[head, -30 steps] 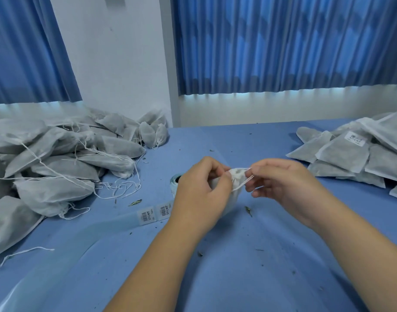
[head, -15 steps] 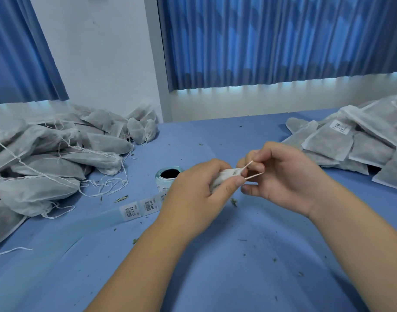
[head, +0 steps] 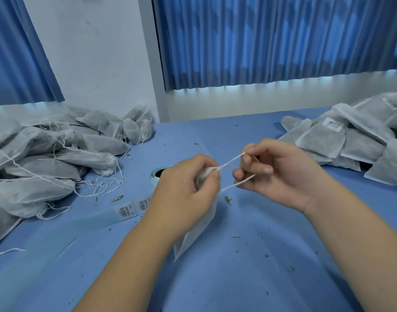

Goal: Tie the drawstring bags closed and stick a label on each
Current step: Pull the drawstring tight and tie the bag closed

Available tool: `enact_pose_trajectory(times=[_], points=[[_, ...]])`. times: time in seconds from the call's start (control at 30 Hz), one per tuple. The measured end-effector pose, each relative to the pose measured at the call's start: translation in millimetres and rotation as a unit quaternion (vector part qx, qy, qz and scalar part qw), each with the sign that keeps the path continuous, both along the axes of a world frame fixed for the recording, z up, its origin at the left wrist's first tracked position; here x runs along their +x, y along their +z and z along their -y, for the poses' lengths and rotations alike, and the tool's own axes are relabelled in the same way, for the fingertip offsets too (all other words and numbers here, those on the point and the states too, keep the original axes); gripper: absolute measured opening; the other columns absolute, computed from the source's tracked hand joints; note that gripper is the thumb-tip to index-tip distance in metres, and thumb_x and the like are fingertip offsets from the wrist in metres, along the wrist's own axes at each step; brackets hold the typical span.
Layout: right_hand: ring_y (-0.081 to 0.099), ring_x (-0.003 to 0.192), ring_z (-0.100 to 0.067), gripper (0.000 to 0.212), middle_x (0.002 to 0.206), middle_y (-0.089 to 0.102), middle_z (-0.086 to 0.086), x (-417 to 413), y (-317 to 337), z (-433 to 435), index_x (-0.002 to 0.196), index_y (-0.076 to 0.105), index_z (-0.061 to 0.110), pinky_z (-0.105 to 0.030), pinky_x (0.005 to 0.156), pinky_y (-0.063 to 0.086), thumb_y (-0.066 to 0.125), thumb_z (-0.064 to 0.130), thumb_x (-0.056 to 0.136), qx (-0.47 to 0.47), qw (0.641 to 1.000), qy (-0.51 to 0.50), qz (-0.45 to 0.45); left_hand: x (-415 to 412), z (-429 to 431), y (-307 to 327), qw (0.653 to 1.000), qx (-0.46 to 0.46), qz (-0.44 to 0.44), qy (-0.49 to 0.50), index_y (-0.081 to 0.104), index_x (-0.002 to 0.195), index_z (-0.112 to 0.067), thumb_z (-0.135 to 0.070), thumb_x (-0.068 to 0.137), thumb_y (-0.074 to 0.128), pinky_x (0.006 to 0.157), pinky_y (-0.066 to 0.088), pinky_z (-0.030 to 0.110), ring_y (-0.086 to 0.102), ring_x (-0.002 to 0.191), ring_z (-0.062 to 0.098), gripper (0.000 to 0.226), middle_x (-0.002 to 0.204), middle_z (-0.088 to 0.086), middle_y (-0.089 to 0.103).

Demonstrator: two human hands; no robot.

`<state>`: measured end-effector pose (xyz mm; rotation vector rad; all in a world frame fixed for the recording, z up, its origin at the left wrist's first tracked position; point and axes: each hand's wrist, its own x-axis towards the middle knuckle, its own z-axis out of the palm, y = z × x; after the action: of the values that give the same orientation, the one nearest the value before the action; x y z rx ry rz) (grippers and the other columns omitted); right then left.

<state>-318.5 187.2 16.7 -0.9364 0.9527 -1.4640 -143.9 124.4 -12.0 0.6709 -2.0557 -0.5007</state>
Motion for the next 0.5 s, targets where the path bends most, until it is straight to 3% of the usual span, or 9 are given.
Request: enact_pose_trajectory(times=[0.07, 0.13, 0.2, 0.27, 0.37, 0.5], points=[[0.041, 0.049, -0.017, 0.013, 0.042, 0.029, 0.002, 1, 1, -1, 0.057, 0.055, 0.010, -0.028, 0.052, 0.046, 0.057, 0.015, 0.069, 0.004, 0.999, 0.021, 0.037, -1, -2, 2, 0.997, 0.075, -0.031, -0.010, 0.062, 0.076, -0.032, -0.033, 0.079, 0.052, 0.065, 0.046, 0.017, 0.062, 0.073, 0.005, 0.010, 0.079, -0.014, 0.070], [0.025, 0.043, -0.012, 0.010, 0.046, 0.026, 0.004, 1, 4, -4, 0.059, 0.055, 0.011, -0.022, 0.040, 0.031, 0.061, 0.016, 0.065, 0.013, 0.997, 0.061, 0.040, -2, -5, 4, 0.987, 0.145, -0.064, -0.036, 0.062, 0.076, -0.034, -0.030, 0.076, 0.051, 0.071, 0.052, 0.025, 0.066, 0.076, 0.008, 0.012, 0.078, -0.013, 0.072], [0.013, 0.044, -0.010, 0.015, 0.052, 0.020, 0.006, -1, 5, -7, 0.058, 0.052, 0.013, -0.019, 0.037, 0.017, 0.060, 0.020, 0.067, 0.017, 0.995, 0.097, 0.016, -2, -6, 7, 0.980, 0.178, -0.074, -0.050, 0.062, 0.073, -0.035, -0.027, 0.073, 0.049, 0.069, 0.052, 0.026, 0.065, 0.070, 0.010, 0.015, 0.071, -0.013, 0.071], [0.009, 0.045, -0.010, 0.023, 0.055, 0.015, 0.006, -2, 5, -7, 0.055, 0.043, 0.017, -0.019, 0.039, 0.012, 0.057, 0.021, 0.072, 0.020, 0.994, 0.112, -0.006, 0, -6, 10, 0.980, 0.181, -0.059, -0.055, 0.063, 0.072, -0.034, -0.025, 0.071, 0.047, 0.059, 0.044, 0.017, 0.055, 0.060, 0.006, 0.017, 0.063, -0.012, 0.066], [0.008, 0.045, -0.009, 0.035, 0.056, 0.009, 0.006, -1, 5, -8, 0.053, 0.030, 0.024, -0.017, 0.038, 0.013, 0.058, 0.018, 0.073, -0.006, 0.996, 0.089, -0.018, 4, -7, 11, 0.981, 0.170, -0.027, -0.093, 0.066, 0.075, -0.031, -0.028, 0.076, 0.049, 0.052, 0.036, 0.018, 0.044, 0.055, 0.008, 0.017, 0.054, -0.009, 0.054], [0.007, 0.043, -0.010, 0.040, 0.055, 0.005, 0.006, 1, 8, -11, 0.057, 0.019, 0.026, -0.016, 0.037, 0.012, 0.054, 0.015, 0.071, -0.055, 0.998, 0.015, 0.022, 0, -13, 12, 0.977, 0.148, 0.010, -0.153, 0.067, 0.079, -0.030, -0.060, 0.079, 0.052, 0.053, 0.032, 0.021, 0.037, 0.053, 0.006, 0.034, 0.054, -0.013, 0.040]])
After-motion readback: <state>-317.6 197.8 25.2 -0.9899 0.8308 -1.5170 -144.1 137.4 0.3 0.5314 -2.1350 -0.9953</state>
